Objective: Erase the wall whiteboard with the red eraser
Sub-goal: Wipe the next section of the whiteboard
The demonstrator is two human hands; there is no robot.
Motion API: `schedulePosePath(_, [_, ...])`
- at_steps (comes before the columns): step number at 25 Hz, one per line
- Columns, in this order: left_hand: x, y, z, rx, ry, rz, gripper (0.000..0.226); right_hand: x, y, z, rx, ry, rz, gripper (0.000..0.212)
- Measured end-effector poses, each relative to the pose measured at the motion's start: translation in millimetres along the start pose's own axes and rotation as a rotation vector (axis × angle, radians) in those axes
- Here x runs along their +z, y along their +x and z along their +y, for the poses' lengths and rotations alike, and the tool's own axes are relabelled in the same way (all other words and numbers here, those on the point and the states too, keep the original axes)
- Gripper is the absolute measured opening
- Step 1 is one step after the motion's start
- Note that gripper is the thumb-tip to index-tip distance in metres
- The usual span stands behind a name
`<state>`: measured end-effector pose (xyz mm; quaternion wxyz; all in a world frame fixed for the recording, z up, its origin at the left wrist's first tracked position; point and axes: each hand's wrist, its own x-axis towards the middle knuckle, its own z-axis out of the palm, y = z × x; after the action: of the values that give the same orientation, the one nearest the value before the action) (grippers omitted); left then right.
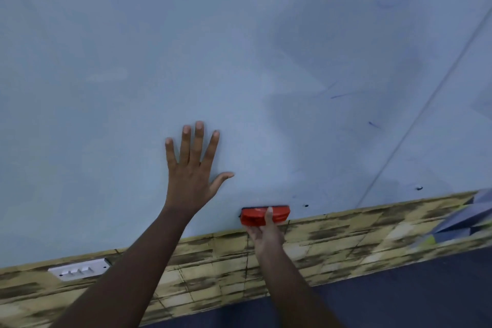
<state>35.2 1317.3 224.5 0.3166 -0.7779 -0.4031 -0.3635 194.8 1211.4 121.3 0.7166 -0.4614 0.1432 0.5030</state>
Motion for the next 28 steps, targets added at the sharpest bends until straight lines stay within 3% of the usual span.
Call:
schedulePosePath(5, [26, -6, -8, 0.048, 0.138, 0.152, 0.112, -31, 35, 7, 0.077, -0.043, -0.021, 0.056])
schedulePosePath(9, [31, -8, -9, 0.061, 0.141, 0.205, 0.115, -29, 40, -6, 0.008, -0.009, 0.059, 0.054])
schedulePosePath(12, [34, -8, -10, 0.068, 0.151, 0.234, 0.113, -14, 32, -29, -0.18, 0.023, 0.085, 0.056])
schedulePosePath(14, [37, -9, -8, 0.057, 0.151, 0.236, 0.11, 10, 6, -33, -0.41, -0.052, 0.07, 0.047])
schedulePosePath(17, [40, -12, -7, 0.054, 0.156, 0.243, 0.101, 46, -42, -12, -0.64, -0.248, -0.058, 0.037])
schedulePosePath(22, [40, -14, -5, 0.05, 0.114, 0.257, 0.093, 52, -54, 8, -0.659, -0.299, -0.153, 0.054])
schedulePosePath(28, [44, -15, -4, 0.057, 0.105, 0.303, 0.09, 23, -5, -54, -0.542, -0.049, 0.049, 0.063])
